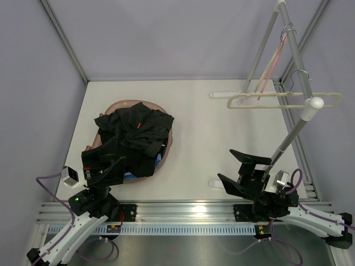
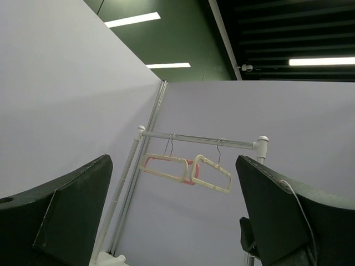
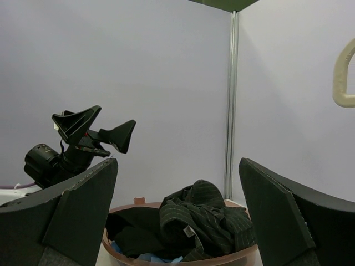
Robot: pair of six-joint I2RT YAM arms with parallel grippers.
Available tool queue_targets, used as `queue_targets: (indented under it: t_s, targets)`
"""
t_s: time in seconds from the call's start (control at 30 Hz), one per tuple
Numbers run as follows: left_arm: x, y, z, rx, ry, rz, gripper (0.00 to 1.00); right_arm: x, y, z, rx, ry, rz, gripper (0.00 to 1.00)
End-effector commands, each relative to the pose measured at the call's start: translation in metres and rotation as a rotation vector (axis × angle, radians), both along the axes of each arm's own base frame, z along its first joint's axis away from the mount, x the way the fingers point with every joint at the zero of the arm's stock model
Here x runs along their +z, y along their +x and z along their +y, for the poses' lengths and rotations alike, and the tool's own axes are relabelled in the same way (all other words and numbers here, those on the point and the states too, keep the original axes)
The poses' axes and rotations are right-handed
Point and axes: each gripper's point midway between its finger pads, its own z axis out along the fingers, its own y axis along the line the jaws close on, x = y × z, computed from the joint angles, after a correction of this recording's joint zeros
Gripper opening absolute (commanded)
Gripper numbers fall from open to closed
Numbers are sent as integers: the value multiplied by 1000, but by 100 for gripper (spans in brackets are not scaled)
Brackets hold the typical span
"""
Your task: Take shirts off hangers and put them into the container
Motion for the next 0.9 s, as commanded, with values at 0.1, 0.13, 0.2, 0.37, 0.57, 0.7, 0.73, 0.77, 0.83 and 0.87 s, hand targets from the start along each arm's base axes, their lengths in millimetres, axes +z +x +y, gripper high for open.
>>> queue_targets:
  t_s: [0.1, 0.13, 0.2, 0.37, 0.57, 0.7, 0.73, 0.77, 0.83, 0.87]
  targets:
    - [-65, 10, -10, -4, 29, 22, 99, -11, -5, -10, 10, 65, -23, 99]
    - [-66, 10, -10, -4, 30, 24, 99, -12, -4, -10, 8, 66, -18, 100]
    - [-65, 10, -10, -6, 28, 22, 99, -12, -5, -10, 9, 67, -17, 100]
    - [-66, 9, -11, -11, 35, 22, 99, -10, -6, -10, 16, 67, -20, 99]
    - [-66, 8, -14, -20, 46, 15, 99, -10, -7, -10, 23, 72, -20, 100]
    - [-64, 7, -13, -20, 46, 12, 99, -9, -5, -13, 19, 89, -9, 100]
    - [-64, 7, -13, -18, 45, 12, 99, -10, -5, -12, 19, 88, -6, 99]
    - [-65, 8, -13, -17, 46, 15, 99, -10, -5, -12, 23, 90, -3, 99]
    - [-64, 7, -13, -18, 44, 14, 99, -10, -5, -12, 29, 90, 0, 99]
    - [-65, 8, -14, -19, 47, 16, 99, -9, -3, -14, 21, 101, 11, 100]
